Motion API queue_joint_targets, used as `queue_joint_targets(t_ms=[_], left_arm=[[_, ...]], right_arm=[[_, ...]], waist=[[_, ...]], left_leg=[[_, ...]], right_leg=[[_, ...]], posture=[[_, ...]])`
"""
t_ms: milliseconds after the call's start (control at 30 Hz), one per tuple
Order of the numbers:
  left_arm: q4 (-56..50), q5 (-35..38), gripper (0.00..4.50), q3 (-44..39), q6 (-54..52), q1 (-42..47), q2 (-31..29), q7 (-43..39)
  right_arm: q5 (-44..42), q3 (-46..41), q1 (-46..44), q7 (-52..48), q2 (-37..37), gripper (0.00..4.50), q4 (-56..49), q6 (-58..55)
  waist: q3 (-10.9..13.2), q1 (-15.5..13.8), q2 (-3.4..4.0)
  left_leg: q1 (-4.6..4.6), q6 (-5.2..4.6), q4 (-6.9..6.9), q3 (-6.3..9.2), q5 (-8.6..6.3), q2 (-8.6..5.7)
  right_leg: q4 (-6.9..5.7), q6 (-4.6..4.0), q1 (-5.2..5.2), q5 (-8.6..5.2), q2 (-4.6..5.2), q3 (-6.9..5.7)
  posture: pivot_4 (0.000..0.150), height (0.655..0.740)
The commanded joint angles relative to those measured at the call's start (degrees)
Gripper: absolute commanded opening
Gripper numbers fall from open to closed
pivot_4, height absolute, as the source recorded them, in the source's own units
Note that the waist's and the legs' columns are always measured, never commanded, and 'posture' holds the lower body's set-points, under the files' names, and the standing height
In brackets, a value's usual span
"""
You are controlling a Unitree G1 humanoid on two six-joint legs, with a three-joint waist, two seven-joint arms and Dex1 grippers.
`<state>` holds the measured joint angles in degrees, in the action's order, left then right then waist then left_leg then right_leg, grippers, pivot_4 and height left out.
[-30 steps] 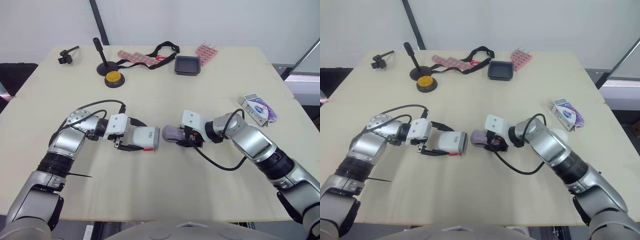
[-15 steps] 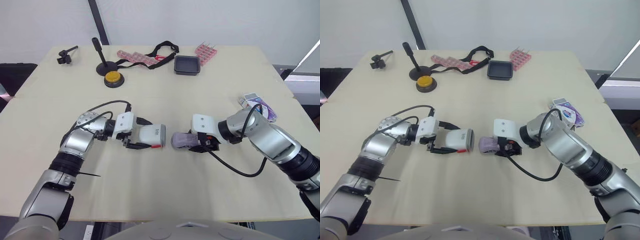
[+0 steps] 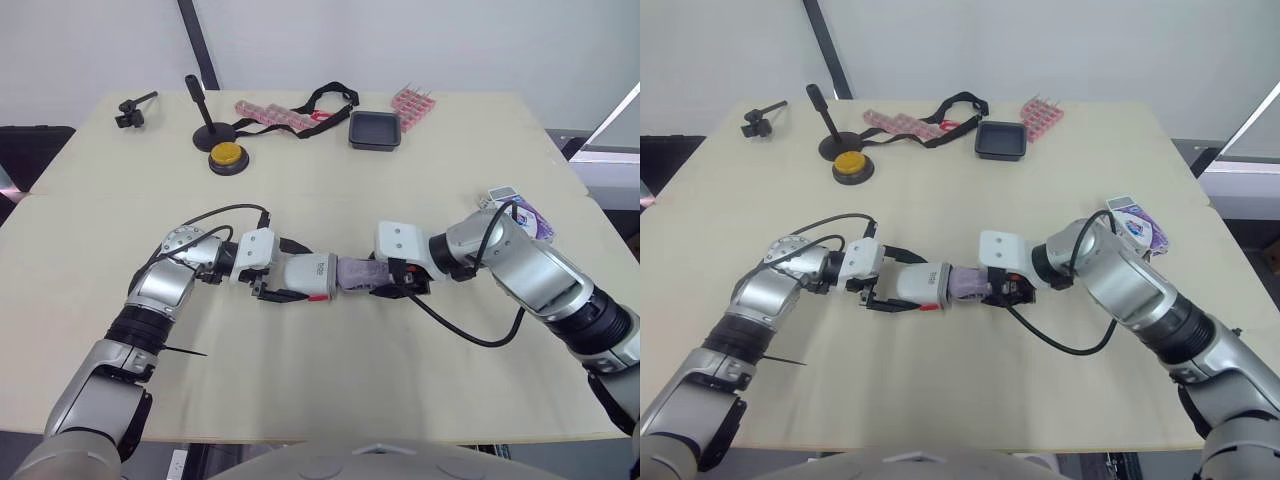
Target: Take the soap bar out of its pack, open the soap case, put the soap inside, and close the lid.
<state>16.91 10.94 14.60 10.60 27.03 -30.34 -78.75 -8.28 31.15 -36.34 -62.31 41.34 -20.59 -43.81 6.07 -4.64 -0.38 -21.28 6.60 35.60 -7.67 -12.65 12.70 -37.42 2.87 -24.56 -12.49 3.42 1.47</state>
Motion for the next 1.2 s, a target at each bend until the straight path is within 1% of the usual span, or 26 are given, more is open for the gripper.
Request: queue_joint_targets(t_ms=[33, 467, 967, 1033, 1100, 1133, 1200], left_arm=[[-2.3, -0.1, 3.48, -0.4, 1.5, 0.1, -0.3, 0.3], [-2.1, -1.3, 3.48, 0.7, 4.1, 0.4, 1.6, 1.7], [-3.0, -2.9, 3.48, 2.4, 4.4, -0.2, 4.5, 4.8], [-3.2, -3.0, 3.48, 2.6, 4.1, -0.2, 4.9, 5.2], [-3.3, -3.0, 3.48, 2.6, 4.0, -0.2, 5.0, 5.3], [-3.3, -3.1, 3.48, 2.6, 4.0, -0.2, 5.0, 5.3], [-3.3, -3.1, 3.48, 2.6, 3.9, -0.1, 5.0, 5.2]], right_arm=[[0.8, 0.2, -1.5, -0.1, -0.9, 2.56, -0.2, 0.2], [2.1, 2.4, -2.4, -0.7, -1.8, 2.56, 0.3, -0.6], [2.6, 3.8, -4.7, -0.5, -3.5, 2.56, -0.3, -5.1], [1.6, 2.7, -4.5, 0.2, -4.0, 3.58, -1.2, -7.0], [0.9, 2.1, -4.2, -0.1, -3.4, 4.2, -2.0, -7.8], [0.9, 1.9, -3.8, -0.3, -2.7, 4.46, -2.2, -7.2], [1.0, 1.5, -3.2, -0.2, -1.9, 4.46, -2.4, -6.2]], waist=[[0.0, -0.1, 0.0], [0.0, -0.1, 0.0], [0.0, 0.0, 0.0], [0.0, 0.0, 0.0], [0.0, 0.0, 0.0], [0.0, -0.1, 0.0], [0.0, -0.1, 0.0]], left_leg=[[0.0, 0.0, 0.0, 0.0, 0.0, 0.0], [-0.01, 0.0, 0.0, 0.0, 0.0, -0.01], [0.0, 0.0, 0.0, 0.0, 0.0, -0.01], [0.0, 0.0, 0.0, 0.0, 0.0, 0.0], [0.0, 0.0, 0.01, 0.0, 0.0, 0.0], [0.0, 0.0, 0.0, 0.0, 0.0, 0.0], [0.0, 0.0, 0.0, 0.0, 0.0, 0.0]], right_leg=[[0.0, 0.0, 0.0, 0.0, 0.0, -0.01], [0.0, 0.0, 0.0, 0.0, 0.01, 0.0], [-0.02, 0.01, 0.0, 0.01, 0.0, 0.0], [-0.02, 0.01, 0.0, 0.0, 0.0, 0.01], [-0.02, 0.01, 0.0, 0.0, 0.0, 0.02], [-0.02, 0.01, 0.0, 0.0, 0.0, 0.02], [-0.02, 0.01, 0.0, 0.0, 0.0, 0.03]], posture=[[0.15, 0.7291], [0.15, 0.7291], [0.15, 0.7291], [0.15, 0.7291], [0.15, 0.7291], [0.15, 0.7291], [0.15, 0.7291]])
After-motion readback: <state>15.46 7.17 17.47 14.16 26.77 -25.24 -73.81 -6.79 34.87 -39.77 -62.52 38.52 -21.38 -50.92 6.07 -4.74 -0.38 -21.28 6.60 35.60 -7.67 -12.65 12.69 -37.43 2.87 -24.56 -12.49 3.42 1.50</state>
